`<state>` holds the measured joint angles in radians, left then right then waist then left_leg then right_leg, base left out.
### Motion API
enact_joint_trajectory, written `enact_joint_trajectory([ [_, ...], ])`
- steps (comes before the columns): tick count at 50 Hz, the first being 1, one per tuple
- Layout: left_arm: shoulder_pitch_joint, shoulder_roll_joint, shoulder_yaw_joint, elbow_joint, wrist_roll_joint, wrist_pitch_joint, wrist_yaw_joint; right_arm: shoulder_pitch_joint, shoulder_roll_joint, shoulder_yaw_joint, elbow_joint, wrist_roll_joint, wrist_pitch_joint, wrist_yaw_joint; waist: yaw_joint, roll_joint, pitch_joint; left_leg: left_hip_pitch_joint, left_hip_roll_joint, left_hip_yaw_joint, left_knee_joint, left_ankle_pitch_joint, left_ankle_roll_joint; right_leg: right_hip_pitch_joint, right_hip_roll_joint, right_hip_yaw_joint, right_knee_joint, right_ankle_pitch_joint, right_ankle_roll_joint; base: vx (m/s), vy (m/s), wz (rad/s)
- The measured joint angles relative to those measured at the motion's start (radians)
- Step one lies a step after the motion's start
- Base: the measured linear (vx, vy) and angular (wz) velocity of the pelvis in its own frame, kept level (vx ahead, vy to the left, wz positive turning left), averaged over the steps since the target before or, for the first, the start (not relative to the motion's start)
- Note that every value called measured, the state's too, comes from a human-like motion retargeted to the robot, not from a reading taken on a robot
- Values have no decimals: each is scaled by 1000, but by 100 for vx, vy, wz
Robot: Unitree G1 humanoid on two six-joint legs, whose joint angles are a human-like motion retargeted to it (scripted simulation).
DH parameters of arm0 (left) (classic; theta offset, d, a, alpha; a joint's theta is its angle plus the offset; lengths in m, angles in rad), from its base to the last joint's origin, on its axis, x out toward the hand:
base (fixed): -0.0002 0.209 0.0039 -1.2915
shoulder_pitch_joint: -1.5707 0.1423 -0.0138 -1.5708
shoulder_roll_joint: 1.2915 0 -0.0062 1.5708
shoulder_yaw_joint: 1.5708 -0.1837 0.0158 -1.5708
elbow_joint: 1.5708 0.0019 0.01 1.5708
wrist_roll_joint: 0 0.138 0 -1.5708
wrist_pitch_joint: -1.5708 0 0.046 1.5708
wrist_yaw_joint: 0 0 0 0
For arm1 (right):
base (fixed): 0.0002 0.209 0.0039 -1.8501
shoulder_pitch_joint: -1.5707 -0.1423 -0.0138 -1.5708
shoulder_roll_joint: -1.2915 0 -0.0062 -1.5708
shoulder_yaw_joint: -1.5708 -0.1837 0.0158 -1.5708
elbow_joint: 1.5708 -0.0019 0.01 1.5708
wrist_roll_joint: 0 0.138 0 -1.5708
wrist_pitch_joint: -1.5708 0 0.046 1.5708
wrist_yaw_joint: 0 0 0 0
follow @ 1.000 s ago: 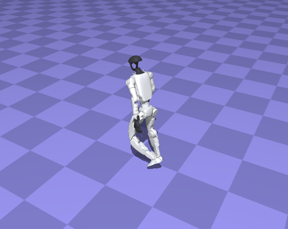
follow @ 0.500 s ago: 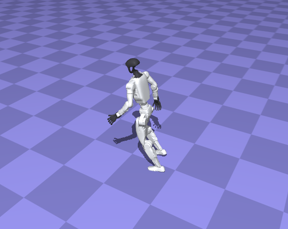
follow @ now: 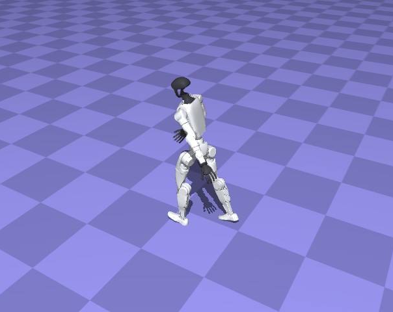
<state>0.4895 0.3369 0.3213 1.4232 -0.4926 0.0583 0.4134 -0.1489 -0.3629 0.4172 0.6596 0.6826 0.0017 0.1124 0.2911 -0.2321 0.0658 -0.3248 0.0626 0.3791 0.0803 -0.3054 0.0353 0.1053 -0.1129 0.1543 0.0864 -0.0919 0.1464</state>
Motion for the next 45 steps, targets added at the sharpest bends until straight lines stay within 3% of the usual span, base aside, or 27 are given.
enact_joint_trajectory([
  [2, 13, 33, 53, 30, -112, -11, 51, 6, -15, 4, -9, 29, 63, 86, 21, 21, 49, 46, 16, 53, -83, 1, -61, 121, 1, -18, -13, 29, -27, 112, 36, 20],
  [5, -29, 72, 60, 32, -233, -23, 125, 62, -28, -52, -4, 74, 57, 22, 16, 98, 187, 143, 60, 47, 47, 53, -54, 285, 37, -68, 135, 6, -116, 106, 30, 101],
  [7, -114, 100, 47, 14, -257, -39, 164, 124, -14, -84, 17, 100, -47, -192, -1, 130, 263, 151, 78, -23, 275, -71, -18, 268, 53, -110, 414, -54, -139, 101, 22, 130],
  [9, -239, 123, 23, -13, -256, -55, 211, 171, 16, -71, 71, 79, -134, -450, -25, 122, 298, 129, 71, -63, 460, -201, 9, 149, 20, -169, 737, -172, -173, 95, 15, 109],
  [10, -311, 130, 6, -33, -247, -60, 231, 189, 34, -55, 107, 43, -154, -571, -40, 110, 303, 117, 61, -71, 522, -244, 16, 71, -11, -199, 883, -241, -200, 91, 9, 88],
  [12, -435, 124, -50, -121, -195, -54, 209, 223, 56, -9, 175, -99, -75, -633, -104, 77, 263, 116, 29, -80, 527, -265, 19, -99, -46, -209, 1032, -342, -239, 90, 4, 82],
  [13, -485, 116, -92, -185, -176, -63, 187, 243, 55, 15, 197, -184, -12, -570, -150, 55, 217, 103, 5, -86, 511, -265, 41, -210, -55, -199, 1079, -362, -221, 91, -1, 87],
  [15, -530, 90, -196, -354, -89, -64, 26, 301, 13, 58, 205, -371, 58, -315, -269, 90, 155, 166, 15, -107, 407, -216, -2, -281, 8, -200, 954, -400, -270, 90, -6, 86],
  [17, -563, 89, -307, -541, -3, -118, -106, 357, -57, 74, 190, -506, 52, -15, -378, 139, 103, 223, 25, -125, 321, -160, -4, -326, 49, -224, 722, -365, -242, 94, -14, 57],
  [19, -624, 109, -399, -687, 74, -183, -210, 402, -105, 82, 204, -568, 34, 146, -456, 172, 78, 292, 8, -136, 250, -100, 12, -323, 54, -260, 409, -296, -181, 96, -20, 20],
  [22, -743, 105, -479, -770, -11, -214, -365, 438, -107, 120, 327, -612, 55, 144, -495, 169, 84, 430, -61, -122, 182, -17, 53, -296, 11, -394, 20, -178, -62, 98, -23, -53],
  [25, -777, 70, -482, -733, -286, -142, -567, 436, -49, 152, 496, -672, 125, 58, -474, 135, 129, 536, -114, -82, 278, 28, 89, -299, -14, -607, -74, -96, 15, 96, -18, -157],
  [27, -746, 79, -452, -694, -362, -101, -605, 405, -31, 119, 531, -661, 186, 54, -467, 115, 167, 508, -117, -67, 507, 47, 99, -300, -6, -632, -25, -84, -29, 90, -14, -214],
  [28, -727, 91, -438, -666, -357, -95, -587, 382, -30, 92, 527, -615, 204, 41, -464, 118, 185, 466, -101, -67, 650, 66, 93, -304, 11, -605, 20, -119, -82, 86, -9, -237],
  [31, -643, 111, -432, -527, -140, -64, -421, 305, -29, -61, 466, -356, 185, -91, -459, 174, 215, 279, -57, -146, 1030, 78, 57, -363, 90, -461, 245, -306, -217, 82, -1, -253],
  [33, -555, 86, -458, -418, 87, 17, -330, 265, -22, -161, 389, -206, 139, -236, -465, 207, 209, 150, -29, -185, 1192, 46, 77, -395, 132, -376, 359, -367, -241, 80, 3, -247],
  [35, -458, 36, -475, -330, 279, 99, -359, 241, -8, -184, 306, -169, 83, -397, -458, 217, 185, 48, 26, -171, 1251, 16, 137, -377, 164, -284, 363, -359, -230, 80, -1, -250],
  [37, -364, -7, -440, -273, 361, 118, -481, 237, 9, -134, 259, -294, 76, -451, -403, 184, 153, -2, 36, -144, 1176, -25, 179, -311, 166, -165, 287, -300, -192, 79, -1, -292],
  [39, -281, -31, -374, -227, 369, 104, -604, 246, 33, -83, 241, -472, 108, -386, -309, 121, 114, -22, -9, -129, 994, -35, 185, -254, 133, -37, 208, -218, -129, 79, 6, -336],
  [42, -190, -37, -282, -164, 313, 87, -684, 275, 74, -78, 228, -612, 134, -264, -152, 41, 79, 4, -65, -136, 598, -3, 144, -191, 79, 128, 121, -100, -14, 75, 18, -355],
  [45, -155, -26, -273, -90, 322, 85, -628, 298, 86, -124, 219, -582, 130, -270, -26, 37, 72, 80, -35, -186, 182, -2, 74, -139, 75, 231, 86, -53, 61, 67, 33, -334],
])
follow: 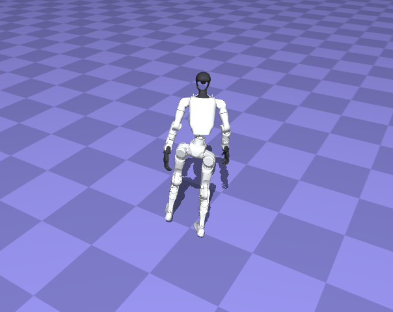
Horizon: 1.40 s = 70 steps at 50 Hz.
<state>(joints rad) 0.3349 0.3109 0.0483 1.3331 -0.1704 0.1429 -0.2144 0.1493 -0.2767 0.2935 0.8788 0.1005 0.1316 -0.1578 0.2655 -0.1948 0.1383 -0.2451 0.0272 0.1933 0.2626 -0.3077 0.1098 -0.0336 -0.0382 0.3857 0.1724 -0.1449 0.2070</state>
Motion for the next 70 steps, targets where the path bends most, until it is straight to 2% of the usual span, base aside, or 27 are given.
enact_joint_trajectory([
  [2, 14, 15, -60, 18, 114, 6, -18, 18, -20, -36, -12, 30, -22, -30, 22, 41, 14, 36, 45, -89, -141, -4, -59, 52, 13, -2, 32, -46, -28, 59, 43, -238],
  [5, 15, 76, -175, -10, 335, -1, -211, 49, -90, -77, -42, 16, -68, -60, -31, 125, 72, 83, 122, -155, -140, 19, -149, 87, 47, -107, 290, -220, -151, 49, 45, -103],
  [7, -52, 145, -257, -20, 439, -38, -168, 55, -136, -51, -57, -14, -101, -117, -79, 105, 91, 38, 98, -149, 2, -71, -117, -58, 16, -188, 673, -313, -155, 38, 37, -27],
  [10, -212, 221, -345, -38, 569, -48, 207, 91, -170, 45, -75, -41, -172, -240, -153, 103, 139, -22, 68, -117, 256, -242, -73, -197, -22, -247, 1052, -371, -257, 37, 26, -15],
  [13, -372, 258, -262, -192, 263, -43, 715, 145, -141, 108, -52, 10, -194, -195, -214, 125, 128, -24, 82, -79, 309, -281, -54, -317, -2, -290, 1147, -432, -282, 45, 7, -55],
  [15, -423, 250, -158, -366, -88, -176, 775, 176, -107, 111, 4, 72, -172, -64, -264, 156, 97, 36, 101, -40, 218, -241, -45, -356, 6, -352, 1044, -449, -285, 52, -7, -100],
  [17, -433, 221, -78, -522, -504, -282, 599, 189, -73, 102, 110, 168, -113, 54, -324, 195, 60, 110, 120, 3, 104, -147, -35, -346, -7, -465, 816, -430, -283, 56, -17, -118],
  [20, -429, 181, -25, -653, -943, -300, 324, 182, -28, 69, 319, 319, 10, 94, -408, 239, 7, 186, 126, 49, 9, 15, -59, -270, -24, -667, 351, -365, -244, 59, -25, -138],
  [25, -366, 166, -23, -732, -1028, -249, 154, 92, -35, -41, 431, 353, 75, -45, -449, 194, 26, 295, 35, 89, 86, 140, -65, -184, -31, -914, -91, -206, -113, 60, -23, -248],
  [28, -276, 194, -45, -699, -1007, -163, 66, 19, -69, -84, 372, 422, 60, 142, -415, 169, 63, 210, 54, 138, 449, 62, -28, -194, -7, -779, 20, -316, -181, 58, -11, -348],
  [30, -191, 203, -57, -631, -939, -109, 62, -68, -104, -71, 325, 433, 53, 221, -406, 167, 86, 131, 103, 169, 707, -27, -9, -203, 28, -646, 114, -410, -241, 60, -1, -358],
  [33, -55, 166, -111, -516, -580, -47, 182, -195, -169, -2, 120, 249, -7, 97, -396, 169, 114, 24, 156, 153, 943, -106, 25, -161, 83, -474, 176, -460, -284, 71, 5, -354],
  [35, 25, 151, -167, -475, -226, -1, 193, -219, -207, 29, -82, 84, -78, -29, -349, 145, 116, -36, 128, 102, 974, -133, 32, -91, 90, -356, 145, -437, -267, 83, 8, -336],
  [38, 128, 173, -203, -466, 214, -57, 42, -187, -226, 26, -342, -13, -206, -100, -217, 65, 89, -106, 52, 45, 830, -151, 24, 9, 30, -218, 57, -308, -183, 88, 13, -297],
  [40, 184, 176, -179, -454, 303, -109, -16, -170, -209, 30, -431, 23, -264, -92, -135, 12, 66, -135, 27, 36, 654, -149, 15, 49, -21, -151, 12, -198, -132, 88, 22, -253],
  [42, 189, 135, -89, -380, 95, -23, -68, -163, -167, 38, -443, 121, -242, -24, -70, -30, 43, -133, 28, 54, 415, -139, 11, 75, -64, -98, -19, -89, -95, 86, 30, -223],
  [43, 186, 137, -104, -332, 95, -51, -35, -167, -145, 46, -430, 174, -244, 12, -48, -48, 36, -122, 32, 71, 281, -136, 4, 87, -81, -81, -30, -42, -74, 84, 37, -191],
  [47, 50, 128, -177, -63, 44, -1, -54, -108, -82, 31, -353, 367, -179, 177, 0, -10, 61, -29, 78, 85, -55, -101, -70, 169, -84, -126, 75, 6, -80, 83, 47, -124],
  [50, -97, 162, -312, -11, 231, 83, -179, -17, -87, -12, -302, 471, -155, 185, -27, 49, 111, 5, 93, 43, 126, -195, -65, 118, -88, -284, 471, -67, -140, 77, 51, -24],
  [51, -171, 173, -370, 8, 319, 45, -160, 6, -81, -7, -260, 481, -208, 144, -50, 48, 110, -5, 85, 42, 204, -266, -42, 59, -112, -331, 621, -105, -160, 73, 47, 5],
  [53, -329, 185, -521, 74, 683, -108, 23, 50, -58, 12, -152, 453, -372, 21, -99, 45, 99, -10, 70, 43, 297, -363, -25, -59, -141, -399, 854, -200, -199, 73, 41, 10],
  [55, -468, 191, -503, 45, 707, -60, 308, 99, -44, 5, -52, 444, -424, -162, -145, 71, 92, 32, 63, 50, 274, -379, -45, -158, -132, -443, 954, -297, -245, 76, 34, 10],
  [57, -553, 185, -374, -115, 468, -53, 535, 138, -46, -13, 35, 430, -397, -278, -208, 122, 73, 97, 69, 44, 174, -332, -77, -234, -98, -513, 906, -346, -276, 81, 26, 20],
  [59, -590, 157, -256, -326, 186, -140, 602, 172, -67, -35, 104, 426, -338, -282, -292, 185, 45, 152, 84, 19, 73, -243, -111, -281, -46, -587, 738, -346, -277, 86, 17, 47],
  [65, -681, 142, -328, -658, -229, -314, 374, 242, -130, -106, 217, 622, -246, -145, -548, 284, 13, 306, 41, -117, -88, 100, -167, -235, 21, -698, -97, -155, -161, 99, 1, 81],
  [68, -661, 153, -366, -652, -295, -292, 207, 200, -97, -143, 268, 739, -233, -102, -550, 259, 29, 379, 1, -178, -32, 187, -129, -235, 10, -636, -175, -80, -120, 107, -7, -61],
  [70, -593, 140, -364, -629, -358, -277, 147, 127, -84, -137, 311, 813, -249, -108, -515, 238, 45, 361, -40, -217, 142, 226, -109, -218, 5, -571, -115, -99, -159, 104, -4, -159],
])
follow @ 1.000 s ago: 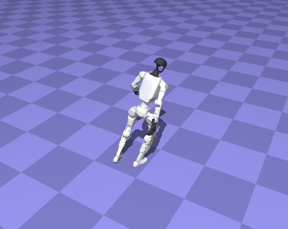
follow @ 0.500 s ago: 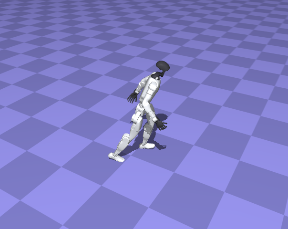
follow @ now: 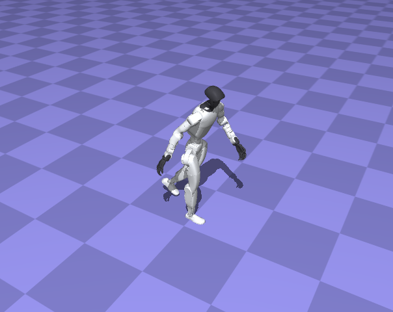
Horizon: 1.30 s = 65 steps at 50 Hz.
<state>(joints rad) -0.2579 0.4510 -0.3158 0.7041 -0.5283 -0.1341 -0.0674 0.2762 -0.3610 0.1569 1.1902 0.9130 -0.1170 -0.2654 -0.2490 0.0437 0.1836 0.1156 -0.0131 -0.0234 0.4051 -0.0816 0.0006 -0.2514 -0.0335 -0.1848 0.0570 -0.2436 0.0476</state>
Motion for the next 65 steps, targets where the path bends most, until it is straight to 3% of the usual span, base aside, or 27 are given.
enact_joint_trajectory([
  [2, 105, -29, 14, 46, -1, 11, 45, -105, 10, 36, 32, 18, -44, -69, 46, 1, 14, -90, -5, 22, 267, 39, -14, 5, 13, 65, 119, -105, -67, 101, 5, -181],
  [4, 218, -71, 28, 123, 67, 45, 165, -216, 24, 65, 19, -37, -89, -190, 97, 6, 29, -197, 57, 115, 525, -11, 5, -1, 22, 118, 253, -214, -102, 103, 14, -170],
  [6, 316, -115, 33, 236, 190, 118, 272, -302, 42, 74, -72, -151, -112, -298, 157, -7, 36, -290, 134, 213, 701, -144, 62, 12, 9, 159, 338, -278, -85, 108, 19, -138],
  [8, 407, -146, 30, 371, 341, 186, 281, -336, 60, 81, -226, -288, -119, -310, 230, -42, 20, -371, 168, 275, 760, -260, 107, 60, -26, 193, 333, -278, -38, 112, 22, -106],
  [10, 489, -161, 42, 515, 512, 211, 158, -343, 63, 116, -381, -417, -128, -188, 319, -97, -16, -438, 141, 296, 687, -331, 160, 118, -68, 226, 265, -204, 11, 113, 23, -106],
  [12, 580, -155, 88, 632, 586, 169, 74, -353, 49, 175, -481, -511, -158, -79, 410, -159, -52, -480, 109, 321, 509, -333, 140, 174, -112, 255, 191, -84, 47, 114, 30, -117],
  [15, 682, -130, 215, 741, 489, 157, 36, -399, 20, 258, -551, -552, -137, 26, 535, -230, -77, -484, 73, 336, 119, -296, 86, 265, -159, 282, 88, 120, 93, 115, 41, -106],
  [17, 706, -90, 312, 767, 377, 179, 24, -422, 15, 283, -549, -476, -100, 97, 610, -247, -69, -454, 73, 356, -147, -291, 57, 342, -169, 286, 40, 219, 113, 115, 51, -60],
  [20, 693, -9, 400, 772, 240, 166, 27, -415, 23, 309, -500, -280, -107, 148, 706, -239, -30, -413, 86, 403, -340, -234, 21, 463, -163, 265, 65, 277, 82, 116, 53, 6],
  [22, 638, 37, 423, 765, 201, 141, 84, -384, 33, 311, -450, -180, -150, 111, 731, -229, 9, -399, 77, 359, -224, -259, 52, 483, -165, 204, 242, 232, 30, 114, 50, 88],
  [25, 505, 71, 438, 718, 270, 171, 242, -332, 81, 279, -362, -134, -196, -53, 696, -235, 53, -412, 44, 279, 54, -452, 118, 361, -178, 133, 696, 41, -30, 111, 39, 139],
  [29, 382, 73, 298, 479, 461, 226, 282, -255, 183, 254, -274, -121, -162, -235, 554, -233, 6, -315, 26, 235, 47, -477, 77, 125, -109, 139, 968, -114, -91, 113, 22, 101],
  [32, 375, 95, 190, 198, 619, 143, 215, -156, 187, 247, -266, -142, -140, -139, 401, -175, -89, -211, 54, 181, -73, -374, 24, -9, -34, 80, 858, -149, -120, 116, 9, 91],
  [35, 365, 109, 152, -66, 639, 29, 216, -73, 124, 236, -265, -223, -137, 2, 237, -105, -147, -115, 74, 111, -167, -220, -21, -49, -6, -30, 526, -100, -98, 119, -3, 122],
  [38, 284, 76, 139, -179, 430, -44, 183, -64, 69, 247, -207, -271, -109, 43, 102, -93, -118, 19, 41, -8, -205, -93, -37, 8, -26, -103, 116, -30, -20, 123, -15, 129],
  [40, 224, 51, 143, -183, 276, -49, 87, -98, 61, 279, -113, -242, -63, 62, 56, -107, -83, 89, 13, -93, -147, -51, -12, 32, -47, -106, -17, 26, 13, 123, -23, 54],
  [42, 208, 34, 158, -155, 150, -20, 5, -176, 74, 331, 14, -181, -20, 41, 62, -102, -58, 73, -3, -122, 47, -19, 5, 34, -40, -54, 56, 4, -37, 118, -23, -59],
  [45, 278, 2, 180, -82, 61, 40, 80, -336, 93, 376, 141, -212, 3, -128, 107, -57, -28, -46, 22, -57, 418, 42, -7, -6, 7, 23, 362, -206, -112, 115, -12, -132],
  [48, 402, -50, 156, 64, 226, 121, 222, -461, 84, 331, 85, -393, -27, -276, 152, -39, -23, -203, 62, 53, 669, -116, 48, 20, 8, 65, 472, -290, -83, 117, 1, -115],
  [50, 482, -74, 122, 196, 433, 177, 188, -501, 86, 289, -7, -469, -65, -273, 210, -60, -48, -309, 73, 124, 715, -234, 104, 70, -3, 99, 427, -259, -46, 117, 3, -123],
  [53, 588, -87, 83, 420, 723, 150, -47, -516, 126, 271, -164, -433, -124, -117, 346, -154, -109, -423, 64, 260, 569, -327, 168, 147, -47, 182, 299, -108, 9, 117, 8, -161],
  [55, 639, -91, 87, 574, 799, 121, -189, -532, 151, 285, -245, -403, -125, 22, 438, -229, -141, -462, 41, 332, 365, -326, 166, 198, -86, 230, 211, 27, 49, 119, 21, -167],
  [58, 676, -83, 131, 730, 777, 133, -319, -587, 154, 327, -316, -425, -90, 186, 545, -293, -157, -465, 20, 373, -28, -288, 114, 304, -119, 255, 89, 209, 97, 120, 33, -123],
  [62, 657, -23, 182, 708, 667, 92, -437, -669, 104, 376, -342, -374, -63, 323, 628, -276, -83, -420, 58, 459, -339, -293, 28, 540, -114, 224, -15, 329, 94, 119, 42, -25],
  [65, 572, 12, 198, 658, 528, 62, -390, -664, 55, 377, -325, -258, -91, 299, 641, -236, 9, -391, 61, 398, -192, -244, 67, 680, -110, 188, 79, 342, 36, 115, 41, 83],
])
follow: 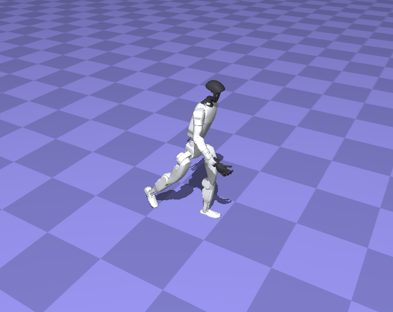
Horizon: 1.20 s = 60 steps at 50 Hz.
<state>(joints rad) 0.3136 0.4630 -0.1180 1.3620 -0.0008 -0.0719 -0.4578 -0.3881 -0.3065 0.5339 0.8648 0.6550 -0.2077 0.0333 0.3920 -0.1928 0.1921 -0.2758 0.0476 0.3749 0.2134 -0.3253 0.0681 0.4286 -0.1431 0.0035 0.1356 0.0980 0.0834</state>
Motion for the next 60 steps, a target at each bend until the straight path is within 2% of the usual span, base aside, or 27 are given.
enact_joint_trajectory([
  [2, -121, 6, -28, -3, 29, -7, 195, 54, -8, -26, 21, 16, -67, -137, -11, 15, 56, 7, -13, -60, 215, -143, 51, -35, 0, -22, 260, -66, -21, 112, 36, 126],
  [4, -273, 8, -73, -18, 144, 60, 465, 118, 10, -55, 53, -18, -110, -348, -29, 7, 79, 0, -32, -90, 348, -238, 62, -194, -1, -11, 593, -218, -52, 105, 28, 112],
  [5, -348, 10, -92, -39, 205, 117, 594, 150, 24, -67, 73, -47, -108, -453, -42, -4, 80, -1, -45, -96, 376, -260, 54, -290, -3, 0, 737, -299, -72, 101, 23, 89],
  [7, -451, 18, -98, -124, 292, 180, 689, 215, 41, -53, 128, -158, -41, -505, -100, -9, 48, 44, -62, -111, 325, -254, 21, -453, 5, -1, 865, -415, -121, 101, 20, 79],
  [9, -507, 23, -81, -239, 306, 147, 640, 282, 40, -4, 181, -292, 29, -405, -199, 12, -5, 112, -64, -146, 225, -206, -9, -576, 32, -33, 850, -477, -165, 102, 16, 97],
  [11, -524, 25, -64, -368, 241, 54, 532, 352, 14, 59, 223, -403, 61, -229, -325, 60, -60, 178, -50, -199, 130, -132, -43, -652, 73, -82, 706, -484, -179, 105, 8, 128],
  [13, -527, 27, -68, -496, 132, -23, 454, 415, -30, 107, 259, -452, 77, -80, -459, 112, -97, 241, -40, -259, 54, -48, -82, -682, 106, -123, 456, -444, -155, 109, -1, 153],
  [16, -558, 43, -118, -632, -41, -72, 409, 477, -88, 119, 343, -425, 139, 28, -629, 153, -113, 355, -57, -351, -21, 50, -115, -680, 105, -170, 57, -374, -80, 116, -12, 144],
  [19, -610, 66, -146, -671, -156, -74, 276, 500, -135, 95, 426, -486, 232, 167, -704, 168, -104, 471, -69, -402, -1, 82, -74, -691, 99, -222, -100, -290, -27, 120, -18, 37],
  [20, -627, 74, -139, -671, -180, -64, 202, 496, -156, 86, 437, -536, 264, 241, -706, 169, -93, 498, -76, -404, 44, 78, -45, -688, 99, -232, -101, -249, -29, 116, -17, -71],
  [22, -615, 84, -100, -680, -172, -29, 142, 463, -197, 98, 419, -589, 296, 331, -676, 175, -59, 488, -87, -377, 253, 80, 8, -674, 114, -197, 16, -293, -86, 112, -12, -140],
  [23, -586, 84, -80, -690, -152, -11, 171, 434, -213, 111, 408, -585, 297, 319, -658, 187, -40, 460, -86, -359, 385, 100, 21, -674, 129, -169, 105, -359, -117, 108, -6, -172],
  [25, -492, 64, -45, -709, -107, 19, 335, 360, -226, 121, 395, -530, 253, 139, -636, 214, -7, 376, -76, -318, 637, 126, 23, -688, 151, -125, 287, -475, -152, 105, 1, -160],
  [28, -342, -19, -7, -658, -95, 38, 607, 256, -170, 0, 349, -435, 96, -342, -625, 224, -7, 199, -17, -228, 902, 36, 48, -686, 132, -105, 418, -522, -124, 102, 5, -90],
  [30, -267, -76, 10, -569, -79, 49, 604, 226, -97, -128, 271, -352, 11, -508, -586, 206, -37, 93, 18, -175, 949, -4, 73, -639, 112, -74, 387, -505, -95, 101, 5, -65],
  [32, -214, -116, 9, -446, -72, 79, 514, 213, 0, -210, 176, -212, -36, -535, -508, 164, -77, 15, 26, -131, 874, -27, 85, -573, 86, -24, 299, -451, -68, 101, 7, -94],
  [35, -143, -142, -11, -252, -60, 127, 418, 168, 127, -216, 89, -26, -31, -459, -372, 81, -129, -42, 14, -85, 599, -42, 64, -476, 33, 46, 167, -342, -18, 102, 15, -120],
  [38, -92, -142, -1, -67, -7, 111, 387, 67, 172, -111, 60, -100, 6, -313, -258, 28, -140, -9, 25, -44, 190, -46, 38, -365, -9, 82, 71, -251, 24, 102, 27, -100],
  [42, -55, -121, 59, 83, 75, 82, 299, -90, 138, -3, 3, -369, 19, -160, -165, 46, -70, 34, 60, -56, -88, -62, -2, -148, -23, 66, 16, -206, 13, 101, 36, -29],
  [45, -52, -83, 33, 88, 113, 67, 215, -148, 119, -6, 0, -289, -2, -124, -136, 106, 17, 52, 62, -192, 2, 40, -18, -60, -2, 33, 225, -214, -47, 99, 37, 44],
  [47, -103, -57, -18, 74, 150, 69, 231, -132, 119, -64, 14, -141, -31, -160, -140, 106, 66, 42, 19, -226, 184, -56, 55, -155, -32, 9, 580, -228, -52, 88, 32, 94],
  [49, -194, -39, -67, 45, 195, 101, 345, -99, 121, -111, 44, -33, -72, -269, -149, 93, 97, 23, -25, -234, 321, -162, 107, -303, -68, 10, 893, -280, -66, 79, 22, 90],
  [52, -325, -46, -62, -48, 242, 176, 573, -55, 115, -104, 164, -111, -60, -457, -192, 110, 99, 66, -35, -245, 321, -199, 76, -517, -61, 9, 1112, -435, -138, 76, 10, 49],
  [54, -364, -73, -14, -157, 191, 171, 659, -27, 116, -58, 280, -265, 5, -502, -270, 145, 66, 133, -12, -257, 219, -167, 31, -624, -11, -19, 1065, -487, -165, 76, 2, 40],
  [56, -371, -103, 16, -296, 71, 113, 670, 19, 116, -18, 377, -351, 58, -484, -373, 189, 24, 197, 19, -269, 107, -110, -11, -690, 36, -86, 892, -488, -163, 78, -4, 61],
  [58, -373, -121, 11, -445, -91, 25, 681, 66, 113, -4, 461, -316, 71, -506, -476, 225, -8, 253, 38, -280, 14, -45, -51, -698, 48, -196, 605, -459, -145, 80, -11, 74],
  [60, -390, -123, -18, -559, -238, -41, 653, 103, 104, -45, 514, -220, 86, -546, -543, 214, -26, 310, 12, -287, -45, 3, -59, -679, 16, -310, 293, -424, -93, 82, -20, 56],
])
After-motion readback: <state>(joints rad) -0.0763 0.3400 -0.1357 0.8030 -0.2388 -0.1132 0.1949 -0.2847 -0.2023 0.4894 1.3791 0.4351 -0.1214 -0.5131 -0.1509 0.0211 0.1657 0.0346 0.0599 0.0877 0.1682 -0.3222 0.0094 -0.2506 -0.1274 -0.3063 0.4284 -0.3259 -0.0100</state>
